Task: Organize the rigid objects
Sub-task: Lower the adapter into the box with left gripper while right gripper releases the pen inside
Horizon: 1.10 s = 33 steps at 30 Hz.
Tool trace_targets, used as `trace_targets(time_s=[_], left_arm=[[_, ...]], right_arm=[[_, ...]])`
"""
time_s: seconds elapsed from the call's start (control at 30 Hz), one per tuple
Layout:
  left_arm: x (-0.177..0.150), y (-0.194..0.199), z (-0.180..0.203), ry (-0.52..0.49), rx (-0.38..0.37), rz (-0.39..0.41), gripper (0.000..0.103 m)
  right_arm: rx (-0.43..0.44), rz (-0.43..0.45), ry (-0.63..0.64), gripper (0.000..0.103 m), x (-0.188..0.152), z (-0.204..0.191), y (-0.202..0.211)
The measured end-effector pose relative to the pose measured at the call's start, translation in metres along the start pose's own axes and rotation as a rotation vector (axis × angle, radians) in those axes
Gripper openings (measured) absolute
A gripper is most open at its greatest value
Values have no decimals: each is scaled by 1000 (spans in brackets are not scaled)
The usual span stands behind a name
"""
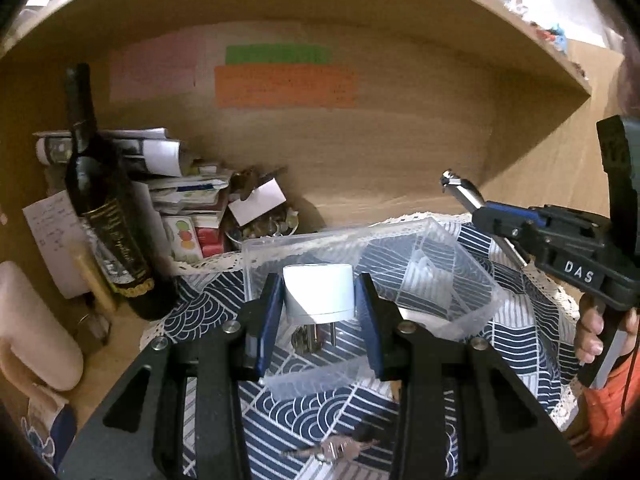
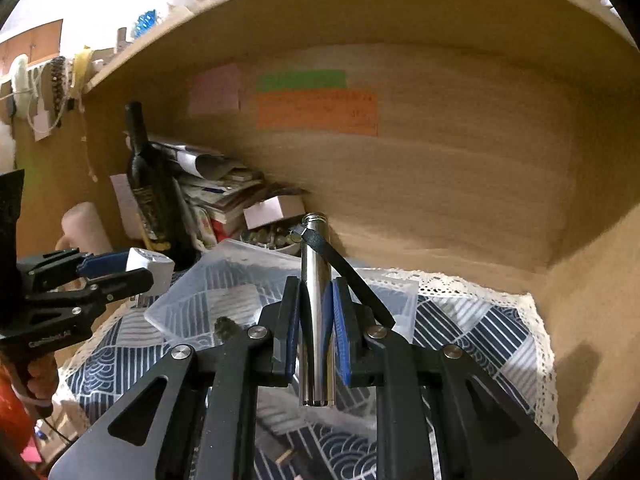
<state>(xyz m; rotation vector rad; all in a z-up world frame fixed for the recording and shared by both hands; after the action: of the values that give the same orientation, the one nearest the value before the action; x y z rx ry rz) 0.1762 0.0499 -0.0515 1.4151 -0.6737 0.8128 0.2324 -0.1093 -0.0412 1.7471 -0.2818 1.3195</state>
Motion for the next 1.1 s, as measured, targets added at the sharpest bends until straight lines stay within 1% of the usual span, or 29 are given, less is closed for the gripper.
trace_targets(time_s=[0.1,0.33,0.57,0.7,0.9,1.03,1.1], left_arm=[[1,-18,-1,-1,-3,-34,37],[-7,-52,1,-14,-27,-112,37],[-20,-75,8,-44,-26,-168,37],[-26,-86,10,-50,-41,-200,37],[-32,-95,12,-53,-49,-248,37],[-30,-89,15,-53,-54,-244,37],[-28,-83,15,-53,-47,-230,38]], right_arm=[[-1,-30,3,14,-2,1,-16],[4,-135,11,14,-16,4,-54],[4,-249,27,14,-37,7,-85],[-5,-294,35,14,-46,8,-96],[-14,-335,46,15,-50,7,-105],[-20,-319,56,15,-47,5,-100],[-18,-304,56,18,-44,5,-94]])
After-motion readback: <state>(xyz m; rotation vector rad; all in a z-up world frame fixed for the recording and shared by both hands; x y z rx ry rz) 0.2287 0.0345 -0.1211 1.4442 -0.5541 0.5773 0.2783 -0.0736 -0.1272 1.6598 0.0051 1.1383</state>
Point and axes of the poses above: each gripper's, at about its wrist camera, not at the fingertips, and y roughly against the way its jaws point, z to its right, x to its top, the point moved 4 cm from there along -y, roughly the way its jaws point
